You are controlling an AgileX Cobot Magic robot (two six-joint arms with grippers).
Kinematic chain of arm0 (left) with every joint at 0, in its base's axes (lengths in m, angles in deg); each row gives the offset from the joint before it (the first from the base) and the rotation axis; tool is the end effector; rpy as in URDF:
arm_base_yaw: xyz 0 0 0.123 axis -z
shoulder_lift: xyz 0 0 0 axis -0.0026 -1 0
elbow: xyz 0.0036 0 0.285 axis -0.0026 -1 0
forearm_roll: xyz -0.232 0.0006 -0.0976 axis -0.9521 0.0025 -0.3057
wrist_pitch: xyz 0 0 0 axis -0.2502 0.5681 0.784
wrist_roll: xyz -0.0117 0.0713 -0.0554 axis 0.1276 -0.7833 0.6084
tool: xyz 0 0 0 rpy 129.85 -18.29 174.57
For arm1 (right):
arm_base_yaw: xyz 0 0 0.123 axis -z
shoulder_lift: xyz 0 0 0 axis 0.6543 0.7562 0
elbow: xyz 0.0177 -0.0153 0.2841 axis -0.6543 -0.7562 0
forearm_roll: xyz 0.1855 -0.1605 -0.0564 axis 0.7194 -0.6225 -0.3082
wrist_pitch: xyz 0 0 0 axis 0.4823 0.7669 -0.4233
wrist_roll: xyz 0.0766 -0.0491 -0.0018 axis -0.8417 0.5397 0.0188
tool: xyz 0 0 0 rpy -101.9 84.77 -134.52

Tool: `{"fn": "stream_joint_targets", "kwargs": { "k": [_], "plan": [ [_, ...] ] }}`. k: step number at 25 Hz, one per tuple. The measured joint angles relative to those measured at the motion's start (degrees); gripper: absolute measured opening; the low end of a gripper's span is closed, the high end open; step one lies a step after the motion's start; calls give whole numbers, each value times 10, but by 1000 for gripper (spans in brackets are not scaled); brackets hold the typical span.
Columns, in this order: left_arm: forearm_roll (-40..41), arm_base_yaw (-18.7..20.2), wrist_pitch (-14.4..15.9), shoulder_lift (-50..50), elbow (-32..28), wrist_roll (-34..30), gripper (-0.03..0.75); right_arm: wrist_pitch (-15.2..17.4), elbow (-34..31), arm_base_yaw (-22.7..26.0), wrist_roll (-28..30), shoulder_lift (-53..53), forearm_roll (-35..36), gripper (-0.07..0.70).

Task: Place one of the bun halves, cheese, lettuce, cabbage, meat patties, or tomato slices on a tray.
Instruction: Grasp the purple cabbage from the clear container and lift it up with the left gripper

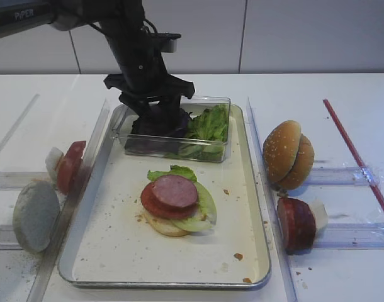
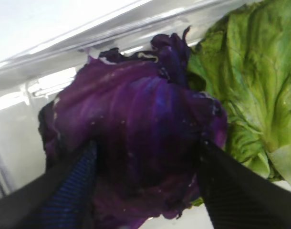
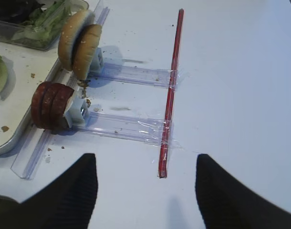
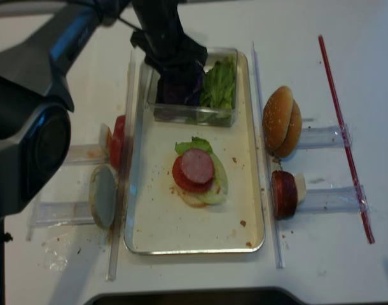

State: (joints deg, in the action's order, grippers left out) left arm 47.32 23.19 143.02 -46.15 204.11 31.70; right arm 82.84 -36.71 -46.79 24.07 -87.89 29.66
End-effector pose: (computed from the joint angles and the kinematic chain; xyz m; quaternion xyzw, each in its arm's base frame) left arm 0.4385 -0.2024 0.2340 0.1908 0.9708 -0.0931 0.1116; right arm -0.0078 0.0039 0.2659 -0.0780 0.8661 0.0359 0.4924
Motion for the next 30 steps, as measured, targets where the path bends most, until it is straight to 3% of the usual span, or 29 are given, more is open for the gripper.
{"fn": "stream_joint_targets", "kwargs": {
  "k": [5,19,30],
  "plan": [
    [-1,0,-1,-3,0,0,367,0,0,0,0,0,0,453],
    [7,0,-3,-9,4,-1,13,0,0,0,0,0,0,453],
    [19,0,3,-10,15,6,-1,0,0,0,0,0,0,453]
  ]
}}
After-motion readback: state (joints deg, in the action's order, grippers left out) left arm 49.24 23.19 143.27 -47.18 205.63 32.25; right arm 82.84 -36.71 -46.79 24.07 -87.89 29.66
